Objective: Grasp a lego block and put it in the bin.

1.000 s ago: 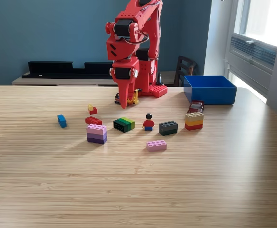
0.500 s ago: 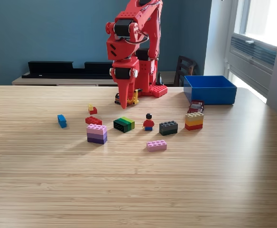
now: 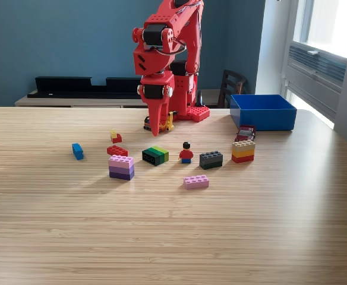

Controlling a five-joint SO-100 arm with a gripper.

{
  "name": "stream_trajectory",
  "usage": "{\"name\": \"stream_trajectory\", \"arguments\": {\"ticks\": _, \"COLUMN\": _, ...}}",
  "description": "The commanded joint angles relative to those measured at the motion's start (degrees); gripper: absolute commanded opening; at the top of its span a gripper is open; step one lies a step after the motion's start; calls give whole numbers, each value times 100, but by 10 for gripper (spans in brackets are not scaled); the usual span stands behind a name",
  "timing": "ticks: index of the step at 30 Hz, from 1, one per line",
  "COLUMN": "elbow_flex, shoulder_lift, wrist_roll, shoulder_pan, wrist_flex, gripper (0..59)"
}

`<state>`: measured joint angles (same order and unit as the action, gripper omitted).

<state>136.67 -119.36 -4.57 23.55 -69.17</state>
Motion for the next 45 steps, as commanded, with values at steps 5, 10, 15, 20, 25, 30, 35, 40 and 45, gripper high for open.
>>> {"name": "stream_trajectory", "arguments": {"ticks": 5, "elbow_flex": -457, "shoulder_lift": -167, "wrist_roll": 26, "shoulder_pan": -9, "wrist_flex": 132, "gripper": 247}}
{"name": "stream_trajectory", "arguments": {"ticks": 10, "elbow_flex": -589, "shoulder_lift": -123, "wrist_roll": 70, "shoulder_pan": -18, "wrist_flex": 220, "gripper": 248}}
{"name": "stream_trajectory", "arguments": {"ticks": 15, "elbow_flex": -879, "shoulder_lift": -114, "wrist_roll": 105, "shoulder_pan": -62, "wrist_flex": 237, "gripper": 245}}
{"name": "stream_trajectory", "arguments": {"ticks": 20, "elbow_flex": -1125, "shoulder_lift": -97, "wrist_roll": 123, "shoulder_pan": -176, "wrist_flex": 264, "gripper": 240}}
{"name": "stream_trajectory", "arguments": {"ticks": 25, "elbow_flex": -1151, "shoulder_lift": -97, "wrist_roll": 167, "shoulder_pan": -334, "wrist_flex": 272, "gripper": 243}}
{"name": "stream_trajectory", "arguments": {"ticks": 30, "elbow_flex": -1151, "shoulder_lift": -97, "wrist_roll": 246, "shoulder_pan": -492, "wrist_flex": 281, "gripper": 244}}
{"name": "stream_trajectory", "arguments": {"ticks": 35, "elbow_flex": -1125, "shoulder_lift": -97, "wrist_roll": 299, "shoulder_pan": -633, "wrist_flex": 466, "gripper": 247}}
{"name": "stream_trajectory", "arguments": {"ticks": 40, "elbow_flex": -1371, "shoulder_lift": -70, "wrist_roll": 431, "shoulder_pan": -844, "wrist_flex": 510, "gripper": 246}}
{"name": "stream_trajectory", "arguments": {"ticks": 45, "elbow_flex": -1521, "shoulder_lift": -62, "wrist_roll": 527, "shoulder_pan": -984, "wrist_flex": 756, "gripper": 249}}
